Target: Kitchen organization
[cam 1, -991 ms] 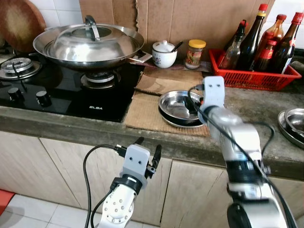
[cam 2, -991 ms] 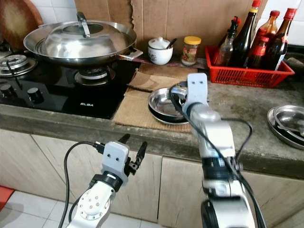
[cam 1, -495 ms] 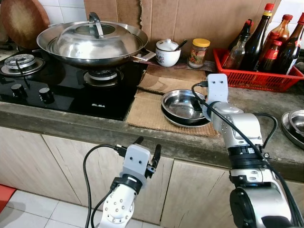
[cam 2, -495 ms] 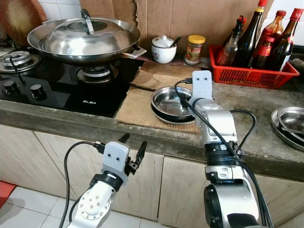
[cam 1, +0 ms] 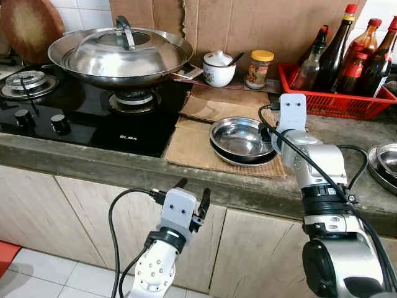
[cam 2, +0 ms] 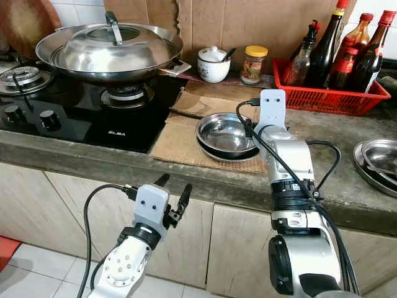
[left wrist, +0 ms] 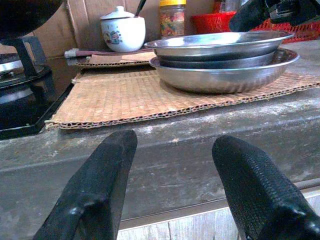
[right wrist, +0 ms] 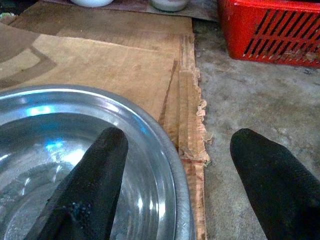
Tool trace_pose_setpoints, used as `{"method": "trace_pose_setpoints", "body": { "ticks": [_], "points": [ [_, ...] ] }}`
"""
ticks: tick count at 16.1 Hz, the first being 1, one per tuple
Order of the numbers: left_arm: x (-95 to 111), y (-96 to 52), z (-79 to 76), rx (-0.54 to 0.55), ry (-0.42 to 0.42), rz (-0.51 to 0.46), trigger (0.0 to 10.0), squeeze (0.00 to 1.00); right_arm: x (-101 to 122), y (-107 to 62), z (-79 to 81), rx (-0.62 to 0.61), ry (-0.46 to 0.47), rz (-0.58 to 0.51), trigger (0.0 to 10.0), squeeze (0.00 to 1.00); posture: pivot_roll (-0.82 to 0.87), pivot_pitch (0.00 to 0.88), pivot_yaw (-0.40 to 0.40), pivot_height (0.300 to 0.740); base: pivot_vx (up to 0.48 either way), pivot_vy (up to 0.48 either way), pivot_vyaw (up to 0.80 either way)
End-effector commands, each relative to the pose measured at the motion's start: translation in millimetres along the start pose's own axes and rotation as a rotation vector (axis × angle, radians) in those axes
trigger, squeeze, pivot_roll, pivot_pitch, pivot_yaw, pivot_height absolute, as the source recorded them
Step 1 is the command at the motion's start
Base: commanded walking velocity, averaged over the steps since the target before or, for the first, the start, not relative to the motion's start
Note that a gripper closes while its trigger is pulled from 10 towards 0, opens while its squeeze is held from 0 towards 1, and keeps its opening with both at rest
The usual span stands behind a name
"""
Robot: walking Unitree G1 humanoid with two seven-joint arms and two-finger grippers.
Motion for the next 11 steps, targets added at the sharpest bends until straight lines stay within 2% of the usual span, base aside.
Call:
{"method": "trace_pose_setpoints", "body": {
  "ticks": [1, 2, 5, 8, 11],
  "points": [
    [1.6, -0.5, 0.7, 0.002, -0.002, 0.000, 10.0, 0.00, 2.3, -0.3, 0.1, -0.004, -0.015, 0.023, 10.0, 0.00, 0.08, 0.014, -0.074, 0.740, 0.000, 0.000, 0.00],
    [1.3, -0.5, 1.0, 0.003, -0.001, 0.001, 10.0, 0.00, -1.7, -0.5, 3.3, 0.015, -0.018, 0.053, 10.0, 0.00, 0.08, 0.014, -0.074, 0.740, 0.000, 0.000, 0.00],
    [1.0, 0.1, 1.5, 0.005, 0.000, 0.000, 10.0, 0.00, -10.5, -2.4, 12.9, 0.090, 0.068, 0.140, 10.0, 0.00, 0.08, 0.014, -0.074, 0.740, 0.000, 0.000, 0.00],
    [0.0, 0.5, -0.1, 0.004, -0.001, 0.000, 10.0, 0.00, -7.5, -1.3, 5.0, 0.070, 0.085, 0.140, 10.0, 0.00, 0.07, 0.015, -0.077, 0.740, 0.000, 0.000, 0.00],
    [-0.3, 0.3, -0.9, 0.005, -0.003, 0.000, 10.0, 0.00, 5.0, -1.5, -1.7, 0.065, 0.113, 0.110, 10.0, 0.00, 0.07, 0.015, -0.078, 0.740, 0.000, 0.000, 0.00]
  ]
}}
Point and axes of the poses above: a point about 5 cm out from each wrist's last joint towards the gripper, its own y axis pointing out of the wrist towards the gripper, its own x axis along the axis of the wrist's last joint, z = x × y, the point moved 5 cm from there along y, pointing out of the wrist towards the gripper, and after that the axes turned 5 degrees about -y, right-handed, at the moved point
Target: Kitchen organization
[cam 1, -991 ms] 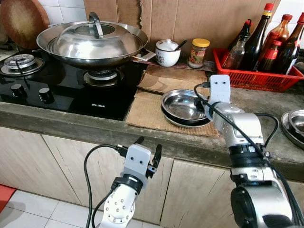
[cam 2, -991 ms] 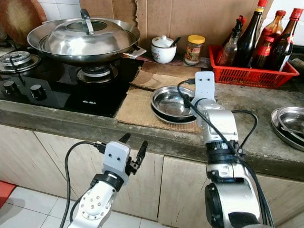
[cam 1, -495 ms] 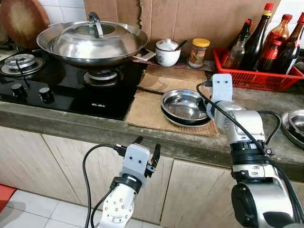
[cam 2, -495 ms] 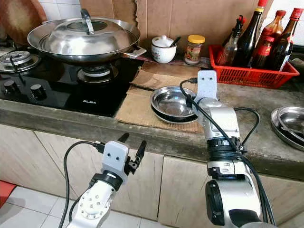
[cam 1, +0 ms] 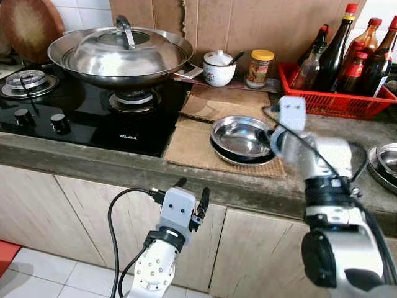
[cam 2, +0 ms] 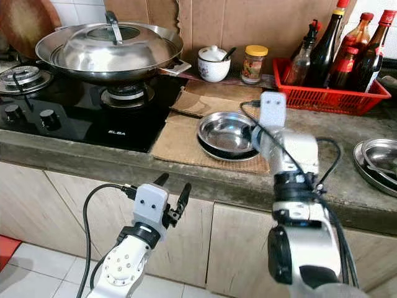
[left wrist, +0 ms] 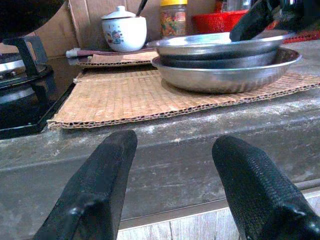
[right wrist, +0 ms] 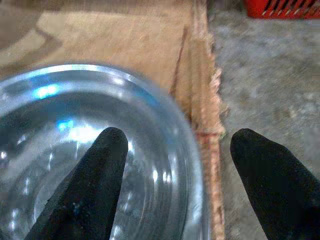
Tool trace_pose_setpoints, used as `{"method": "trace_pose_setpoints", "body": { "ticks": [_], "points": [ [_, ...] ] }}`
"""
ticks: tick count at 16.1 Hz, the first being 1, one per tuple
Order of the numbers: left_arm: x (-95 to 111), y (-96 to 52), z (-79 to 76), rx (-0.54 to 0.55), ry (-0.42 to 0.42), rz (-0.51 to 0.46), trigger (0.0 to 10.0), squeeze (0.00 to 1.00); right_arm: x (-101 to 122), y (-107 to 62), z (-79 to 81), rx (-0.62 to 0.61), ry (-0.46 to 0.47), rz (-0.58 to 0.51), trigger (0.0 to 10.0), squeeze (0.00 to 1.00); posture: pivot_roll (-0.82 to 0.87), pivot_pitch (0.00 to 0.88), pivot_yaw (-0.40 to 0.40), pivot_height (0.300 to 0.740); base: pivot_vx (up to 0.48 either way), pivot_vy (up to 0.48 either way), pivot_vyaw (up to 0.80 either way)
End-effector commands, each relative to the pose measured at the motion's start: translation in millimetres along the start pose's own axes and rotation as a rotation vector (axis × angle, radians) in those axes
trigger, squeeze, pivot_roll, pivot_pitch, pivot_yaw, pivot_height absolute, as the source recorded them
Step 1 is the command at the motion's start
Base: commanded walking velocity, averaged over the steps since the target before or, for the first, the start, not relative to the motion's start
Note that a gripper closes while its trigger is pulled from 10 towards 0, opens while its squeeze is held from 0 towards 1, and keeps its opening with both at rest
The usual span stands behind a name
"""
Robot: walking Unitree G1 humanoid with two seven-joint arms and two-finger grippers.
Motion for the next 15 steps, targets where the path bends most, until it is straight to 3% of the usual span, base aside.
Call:
{"method": "trace_pose_setpoints", "body": {
  "ticks": [1, 4, 5, 9, 10, 14, 15],
  "points": [
    [-0.4, 0.4, -1.4, 0.002, -0.002, 0.001, 10.0, 0.00, 7.7, -1.5, 0.1, 0.009, 0.015, -0.006, 10.0, 0.00, 0.07, 0.015, -0.078, 0.740, 0.000, 0.000, 0.00],
    [-0.9, 0.5, -0.6, 0.006, 0.002, 0.003, 10.0, 0.00, 2.2, -0.8, 14.8, 0.069, -0.012, 0.017, 9.6, 0.00, 0.07, 0.010, -0.081, 0.740, 0.000, 0.000, 0.00],
    [-0.1, 0.5, -0.7, 0.006, 0.001, 0.001, 10.0, 0.00, -2.5, -1.5, 24.4, 0.110, -0.038, 0.037, 10.0, 0.00, 0.07, 0.008, -0.081, 0.740, 0.000, 0.000, 0.00],
    [0.2, 1.4, -0.7, 0.008, 0.001, -0.002, 10.0, 0.00, -7.8, -1.8, 26.5, 0.112, -0.055, 0.060, 10.0, 0.00, 0.07, 0.001, -0.081, 0.740, 0.000, 0.000, 0.00],
    [-0.1, 1.4, -0.9, 0.009, 0.002, -0.002, 10.0, 0.00, -8.1, -0.4, 21.1, 0.107, -0.062, 0.064, 0.0, 0.00, 0.07, 0.000, -0.081, 0.740, 0.000, 0.000, 0.00],
    [-1.1, 1.8, -0.5, 0.008, 0.004, -0.001, 10.0, 0.00, -8.5, 2.2, 16.4, 0.120, -0.037, 0.081, 0.0, 0.00, 0.07, 0.000, -0.081, 0.740, 0.000, 0.000, 0.00],
    [-0.7, 2.3, -0.1, 0.008, 0.004, -0.003, 10.0, 0.00, -8.3, 3.4, 15.7, 0.120, -0.031, 0.081, 3.3, 0.00, 0.07, 0.000, -0.082, 0.740, 0.000, 0.000, 0.00]
  ]
}}
Point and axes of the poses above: a point about 5 cm out from each wrist's last joint towards the gripper, its own y axis pointing out of the wrist towards the gripper, its own x axis along the axis of the wrist's last joint, z = x × y, the point moved 5 cm from there along y, pointing out of the wrist towards the gripper, and after that the axes turned 5 degrees about -y, right-handed, at the moved point
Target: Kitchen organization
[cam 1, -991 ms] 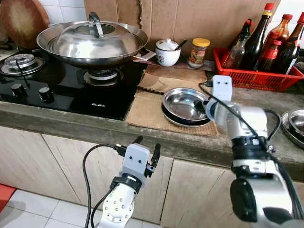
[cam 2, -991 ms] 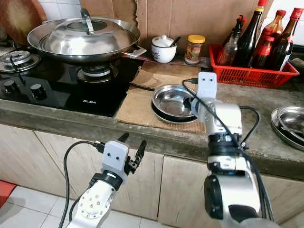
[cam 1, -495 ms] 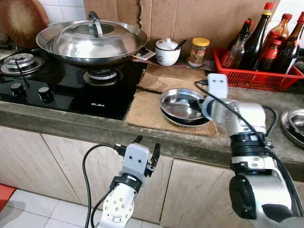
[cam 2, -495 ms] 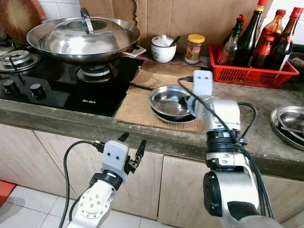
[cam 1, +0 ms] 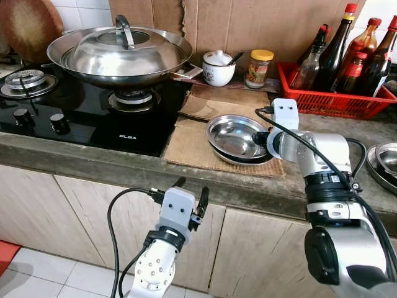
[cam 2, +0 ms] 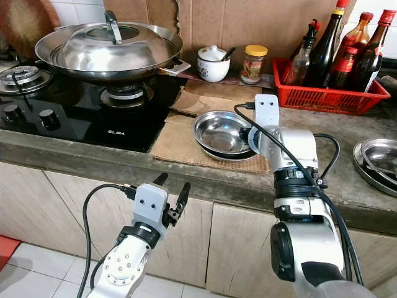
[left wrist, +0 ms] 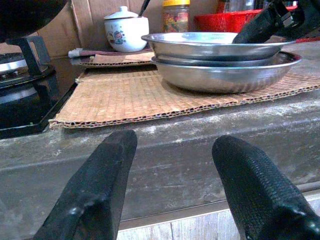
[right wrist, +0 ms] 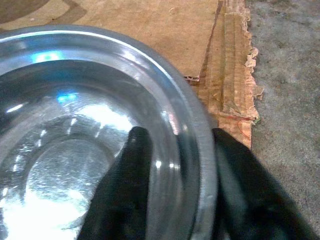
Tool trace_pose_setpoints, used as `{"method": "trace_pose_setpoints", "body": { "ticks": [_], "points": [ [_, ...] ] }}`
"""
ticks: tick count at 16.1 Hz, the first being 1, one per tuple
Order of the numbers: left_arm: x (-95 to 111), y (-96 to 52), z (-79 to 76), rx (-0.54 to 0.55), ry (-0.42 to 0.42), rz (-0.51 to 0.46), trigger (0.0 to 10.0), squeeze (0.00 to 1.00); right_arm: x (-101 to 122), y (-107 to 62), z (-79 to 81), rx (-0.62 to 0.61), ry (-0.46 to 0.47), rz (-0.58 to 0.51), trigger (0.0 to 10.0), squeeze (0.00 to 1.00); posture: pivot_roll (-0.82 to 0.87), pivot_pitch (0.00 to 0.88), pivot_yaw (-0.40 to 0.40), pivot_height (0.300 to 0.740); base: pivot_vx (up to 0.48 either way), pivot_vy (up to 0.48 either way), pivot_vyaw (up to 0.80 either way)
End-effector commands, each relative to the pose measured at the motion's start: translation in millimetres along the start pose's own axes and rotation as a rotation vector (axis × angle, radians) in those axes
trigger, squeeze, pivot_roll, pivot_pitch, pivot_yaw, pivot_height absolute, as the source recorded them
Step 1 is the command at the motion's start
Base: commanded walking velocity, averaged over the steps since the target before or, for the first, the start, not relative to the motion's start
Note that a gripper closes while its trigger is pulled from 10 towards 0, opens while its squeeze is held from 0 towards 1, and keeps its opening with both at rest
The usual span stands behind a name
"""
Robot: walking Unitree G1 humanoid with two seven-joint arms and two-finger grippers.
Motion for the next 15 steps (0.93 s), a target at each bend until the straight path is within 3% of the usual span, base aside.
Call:
{"method": "trace_pose_setpoints", "body": {
  "ticks": [1, 2, 3, 4, 5, 14, 15],
  "points": [
    [-0.5, 2.1, -1.4, -0.005, 0.005, -0.003, 10.0, 0.00, 0.9, 1.5, 0.9, 0.014, 0.013, 0.010, 3.0, 0.00, 0.07, 0.000, -0.081, 0.740, 0.000, 0.000, 0.00],
    [-0.3, 2.4, -1.4, -0.007, 0.005, -0.004, 10.0, 0.00, 0.7, 2.1, 1.0, 0.018, 0.020, 0.012, 3.0, 0.00, 0.07, 0.000, -0.080, 0.740, 0.000, 0.000, 0.00],
    [-0.3, 2.4, -0.8, -0.005, 0.007, -0.003, 10.0, 0.00, 1.4, 2.8, -0.5, 0.019, 0.038, 0.012, 8.1, 0.00, 0.07, 0.000, -0.080, 0.740, 0.000, 0.000, 0.00],
    [-0.3, 2.4, -0.8, -0.005, 0.007, -0.003, 10.0, 0.00, 1.8, 2.9, -1.0, 0.017, 0.038, 0.010, 8.1, 0.00, 0.07, 0.000, -0.080, 0.740, 0.000, 0.000, 0.00],
    [0.2, 3.0, -0.4, -0.004, 0.006, -0.004, 10.0, 0.00, 3.6, 3.0, -2.0, 0.017, 0.045, 0.004, 0.0, 0.00, 0.07, 0.000, -0.080, 0.740, 0.000, 0.000, 0.00],
    [-0.1, 3.9, 1.1, 0.002, 0.010, -0.004, 10.0, 0.00, 23.8, -0.2, -31.7, -0.108, 0.198, -0.114, 0.0, 0.00, 0.07, 0.001, -0.078, 0.740, 0.000, 0.000, 0.00],
    [0.5, 3.8, 1.0, 0.003, 0.009, -0.005, 10.0, 0.00, 33.2, -3.0, -36.5, -0.121, 0.277, -0.187, 0.0, 0.00, 0.08, 0.001, -0.080, 0.740, 0.000, 0.000, 0.00]
  ]
}}
Point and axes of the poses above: a point about 5 cm out from each wrist's last joint towards the gripper, its own y axis pointing out of the wrist towards the gripper, its own x axis along the axis of the wrist's last joint, z = x × y, the point moved 5 cm from there along y, pointing out of the wrist towards the gripper, and after that the axes turned 5 degrees about -y, right-handed, at the moved point
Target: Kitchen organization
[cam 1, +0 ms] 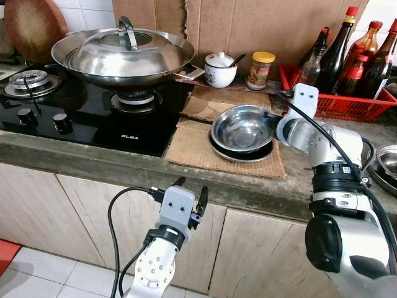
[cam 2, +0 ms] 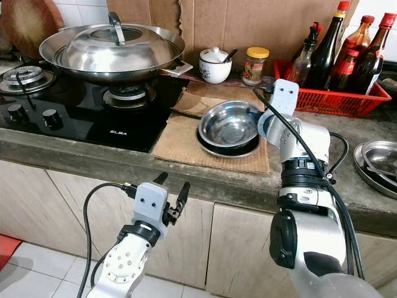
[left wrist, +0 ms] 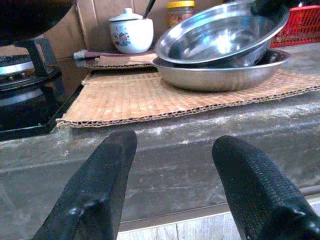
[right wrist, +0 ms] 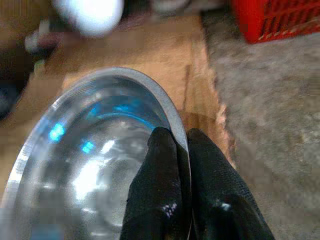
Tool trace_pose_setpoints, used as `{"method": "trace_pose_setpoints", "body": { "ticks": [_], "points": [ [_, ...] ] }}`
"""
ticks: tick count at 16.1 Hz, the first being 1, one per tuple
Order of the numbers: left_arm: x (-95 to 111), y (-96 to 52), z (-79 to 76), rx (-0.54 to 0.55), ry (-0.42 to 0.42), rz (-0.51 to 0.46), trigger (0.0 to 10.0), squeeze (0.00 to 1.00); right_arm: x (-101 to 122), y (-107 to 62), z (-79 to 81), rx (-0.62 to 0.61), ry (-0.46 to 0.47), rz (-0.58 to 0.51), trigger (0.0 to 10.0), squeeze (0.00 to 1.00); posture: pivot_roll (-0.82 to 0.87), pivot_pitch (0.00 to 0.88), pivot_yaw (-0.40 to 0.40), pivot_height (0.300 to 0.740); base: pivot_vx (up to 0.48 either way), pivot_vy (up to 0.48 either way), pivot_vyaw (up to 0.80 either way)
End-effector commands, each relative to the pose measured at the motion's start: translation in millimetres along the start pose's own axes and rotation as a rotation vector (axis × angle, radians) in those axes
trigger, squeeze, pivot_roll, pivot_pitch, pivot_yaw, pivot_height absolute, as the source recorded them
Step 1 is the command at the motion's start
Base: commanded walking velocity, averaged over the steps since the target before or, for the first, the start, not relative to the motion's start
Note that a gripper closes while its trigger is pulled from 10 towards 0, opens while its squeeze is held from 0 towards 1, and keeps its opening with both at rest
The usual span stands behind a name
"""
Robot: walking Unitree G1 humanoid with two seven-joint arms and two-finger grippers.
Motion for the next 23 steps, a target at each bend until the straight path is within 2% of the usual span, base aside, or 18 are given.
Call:
{"method": "trace_pose_setpoints", "body": {
  "ticks": [1, 2, 3, 7, 8, 9, 10, 12, 13, 14, 17, 19, 20, 23],
  "points": [
    [1.9, 0.5, -1.4, -0.002, 0.002, -0.008, 10.0, 0.00, 9.1, -0.8, -6.2, -0.025, 0.067, -0.045, 0.0, 0.00, 0.08, 0.001, -0.080, 0.740, 0.000, 0.000, 0.00],
    [1.8, 0.3, -1.6, -0.003, 0.002, -0.007, 10.0, 0.00, 6.6, -2.0, 1.7, 0.027, 0.164, -0.019, 0.0, 0.00, 0.08, 0.001, -0.080, 0.740, 0.000, 0.000, 0.00],
    [1.8, 0.2, -1.6, -0.002, 0.003, -0.007, 10.0, 0.00, 6.4, -2.6, 3.5, 0.039, 0.205, -0.014, 0.0, 0.00, 0.08, 0.004, -0.075, 0.740, 0.000, 0.000, 0.00],
    [2.9, 0.6, -0.8, -0.002, 0.004, -0.009, 10.0, 0.00, 14.7, -2.7, -19.2, -0.076, 0.265, -0.047, 0.0, 0.00, 0.08, 0.005, -0.075, 0.740, 0.000, 0.000, 0.00],
    [2.5, 0.7, -0.3, -0.001, 0.004, -0.008, 10.0, 0.00, 14.4, -2.7, -22.1, -0.076, 0.267, -0.029, 0.0, 0.00, 0.08, 0.004, -0.074, 0.740, 0.000, 0.000, 0.00],
    [2.0, 0.9, -0.4, -0.002, 0.004, -0.007, 10.0, 0.00, 9.5, -3.3, -25.2, -0.086, 0.220, 0.017, 0.0, 0.00, 0.07, 0.006, -0.075, 0.740, 0.000, 0.000, 0.00],
    [1.8, 1.0, -0.6, -0.002, 0.003, -0.008, 10.0, 0.00, 10.3, -4.1, -28.1, -0.103, 0.182, 0.015, 0.0, 0.00, 0.07, 0.006, -0.075, 0.740, 0.000, 0.000, 0.00],
    [1.3, 1.3, -0.6, -0.002, 0.003, -0.007, 10.0, 0.00, 19.1, -6.6, -34.1, -0.124, 0.189, -0.014, 0.0, 0.00, 0.07, 0.004, -0.074, 0.740, 0.000, 0.000, 0.00],
    [0.7, 1.3, -0.4, -0.002, 0.004, -0.006, 10.0, 0.00, 26.7, -8.3, -32.2, -0.104, 0.213, -0.040, 0.0, 0.00, 0.07, 0.001, -0.075, 0.740, 0.000, 0.000, 0.00],
    [0.5, 1.3, -0.5, -0.003, 0.005, -0.006, 10.0, 0.00, 40.0, -11.9, -23.2, -0.041, 0.290, -0.070, 0.0, 0.00, 0.07, 0.000, -0.073, 0.740, 0.000, 0.000, 0.00],
    [0.9, 2.0, -2.1, -0.008, 0.005, -0.009, 10.0, 0.00, 49.7, -15.1, -22.8, -0.034, 0.306, -0.105, 0.0, 0.00, 0.07, 0.000, -0.073, 0.740, 0.000, 0.000, 0.00],
    [1.9, 2.3, -2.4, -0.007, 0.006, -0.012, 10.0, 0.00, 61.3, -19.7, -34.0, -0.079, 0.296, -0.196, 0.0, 0.00, 0.07, 0.000, -0.074, 0.740, 0.000, 0.000, 0.00],
    [3.3, 2.2, -1.7, -0.005, 0.008, -0.015, 10.0, 0.00, 74.1, -27.5, -39.2, -0.107, 0.241, -0.313, 0.0, 0.00, 0.07, 0.000, -0.074, 0.740, 0.000, 0.000, 0.00],
    [4.5, 1.8, -0.3, -0.002, 0.009, -0.020, 10.0, 0.00, 79.1, -40.1, -31.1, -0.067, 0.181, -0.434, 0.0, 0.00, 0.07, 0.000, -0.071, 0.740, 0.000, 0.000, 0.00]
  ]
}}
Point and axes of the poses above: a point about 5 cm out from each wrist's last joint towards the gripper, its own y axis pointing out of the wrist towards the gripper, its own x axis along the axis of the wrist's last joint, z = x × y, the point moved 5 cm from there along y, pointing out of the wrist towards the gripper, and after that the axes turned 5 degrees about -y, right-handed, at the moved point
